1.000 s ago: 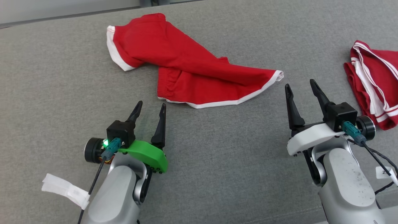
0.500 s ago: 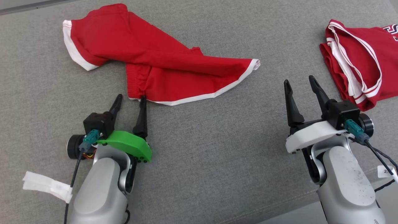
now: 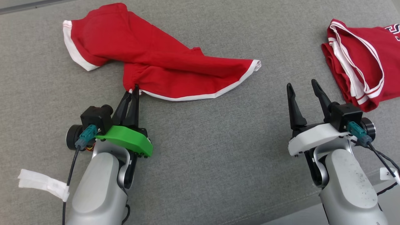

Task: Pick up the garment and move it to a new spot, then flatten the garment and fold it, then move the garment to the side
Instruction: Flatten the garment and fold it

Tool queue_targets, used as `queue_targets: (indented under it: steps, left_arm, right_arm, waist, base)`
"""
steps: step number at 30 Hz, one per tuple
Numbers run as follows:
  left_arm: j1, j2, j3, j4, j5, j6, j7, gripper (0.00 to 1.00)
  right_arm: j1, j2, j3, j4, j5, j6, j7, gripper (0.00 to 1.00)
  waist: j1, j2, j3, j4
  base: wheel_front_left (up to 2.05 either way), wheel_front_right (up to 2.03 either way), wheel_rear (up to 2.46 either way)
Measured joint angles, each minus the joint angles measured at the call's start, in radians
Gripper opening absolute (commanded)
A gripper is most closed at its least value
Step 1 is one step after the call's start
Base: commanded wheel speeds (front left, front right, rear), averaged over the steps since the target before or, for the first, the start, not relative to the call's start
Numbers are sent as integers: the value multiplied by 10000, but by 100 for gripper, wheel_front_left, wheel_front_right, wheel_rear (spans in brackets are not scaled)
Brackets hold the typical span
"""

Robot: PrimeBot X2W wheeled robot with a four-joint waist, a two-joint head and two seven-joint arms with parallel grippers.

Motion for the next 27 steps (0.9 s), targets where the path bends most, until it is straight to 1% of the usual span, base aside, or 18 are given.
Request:
queue_targets:
  steps: [9,15,20,25,26,27]
  left_arm:
    - [1073,4,-199,-671,-276,111,2,0]
    - [1951,6,-460,-646,-433,155,2,0]
    - [2599,4,-454,-447,-401,199,2,0]
    - [3177,6,-209,-286,-238,270,2,0]
    - [3260,2,-140,-251,-221,276,2,6]
    - [3415,6,23,-242,-46,355,2,61]
  right_arm:
    - [476,6,-35,343,-4,-2,0,100]
    - [871,8,-27,430,121,-2,0,100]
    - [1225,8,25,476,247,-2,0,100]
    - [1639,6,100,541,357,-2,0,100]
    - [1685,6,107,552,362,-2,0,100]
    - [1785,6,115,571,387,-2,0,100]
  waist:
    - [0,0,-715,779]
    - [0,0,-1360,1300]
    - [0,0,-1895,1544]
    - [0,0,-2379,1609]
    - [0,0,-2445,1602]
    - [0,0,-2586,1568]
  base:
    - [0,0,0]
    - [0,0,0]
    - [0,0,0]
    - [0,0,0]
    - [0,0,0]
    - [0,0,0]
